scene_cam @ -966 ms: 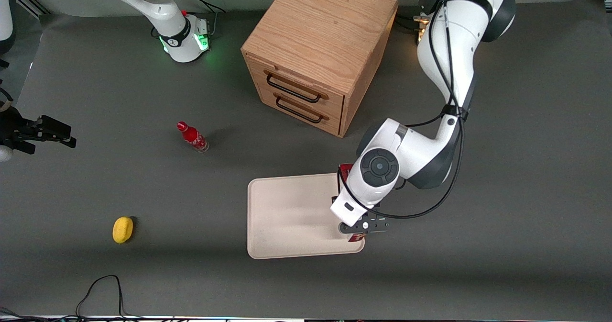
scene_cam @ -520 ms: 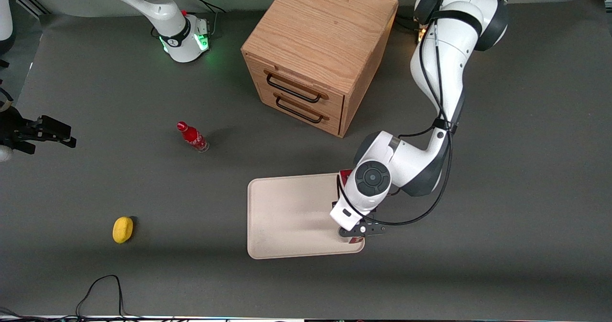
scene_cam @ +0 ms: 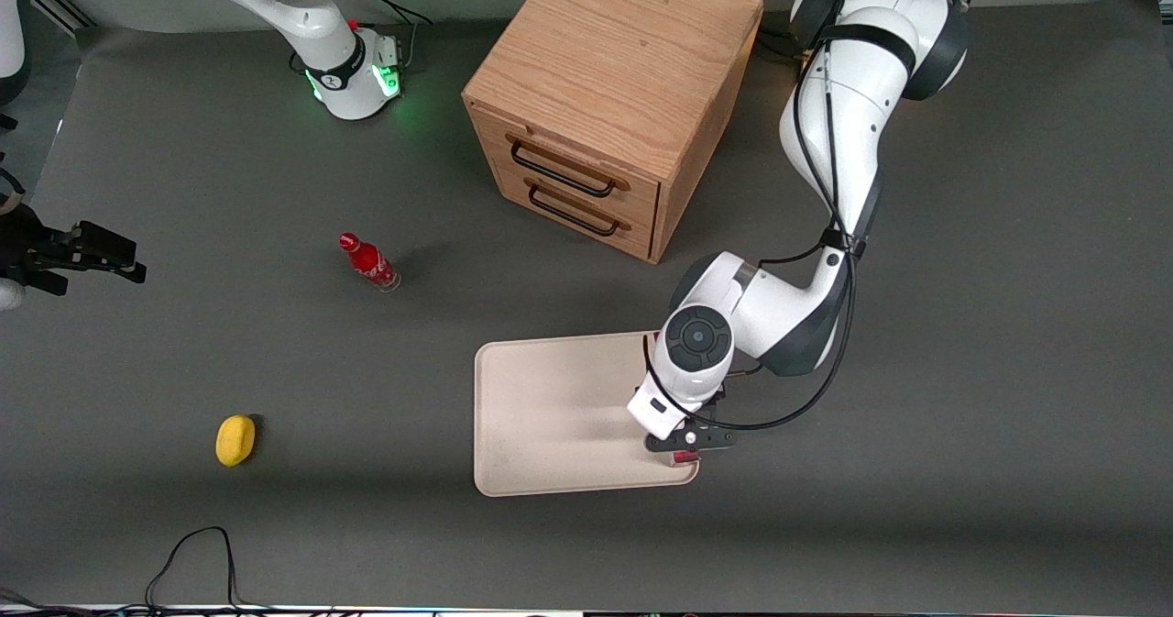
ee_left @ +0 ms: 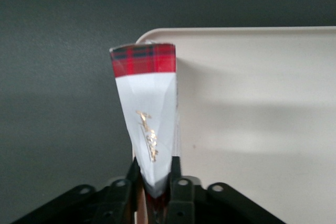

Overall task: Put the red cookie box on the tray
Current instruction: 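Lower the cookie box onto the tray and open the left gripper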

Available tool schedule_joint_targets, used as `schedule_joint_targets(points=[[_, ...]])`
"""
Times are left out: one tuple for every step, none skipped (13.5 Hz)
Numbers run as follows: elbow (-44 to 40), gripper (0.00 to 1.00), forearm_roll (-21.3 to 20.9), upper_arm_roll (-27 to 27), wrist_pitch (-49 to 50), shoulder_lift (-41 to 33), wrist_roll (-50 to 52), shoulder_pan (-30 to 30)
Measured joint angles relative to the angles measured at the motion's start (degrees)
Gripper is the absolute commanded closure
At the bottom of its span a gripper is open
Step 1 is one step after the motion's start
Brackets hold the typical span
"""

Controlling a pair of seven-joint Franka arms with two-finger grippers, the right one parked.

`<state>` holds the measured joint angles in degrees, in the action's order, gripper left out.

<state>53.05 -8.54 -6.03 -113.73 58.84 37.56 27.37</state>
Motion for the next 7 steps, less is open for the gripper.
schedule_joint_targets(points=[[0.0,0.00,-0.2,0.0,-0.1,0.0,0.0,0.0],[0.0,0.00,-0.3,0.0,-0.1,0.0,0.0,0.0],[0.0,0.00,-0.4,0.0,-0.2,0.0,0.0,0.0],[-0.1,0.00,-0.4,0.0,-0.1,-0.1,0.0,0.0],[-0.4,0.00,-0.3,0.0,0.2,-0.2,0.2,-0.1],[-0.7,0.00,-0.2,0.1,1.3,-0.6,0.4,-0.3],[-1.1,0.00,-0.2,0.3,3.2,-1.3,0.5,-0.8]])
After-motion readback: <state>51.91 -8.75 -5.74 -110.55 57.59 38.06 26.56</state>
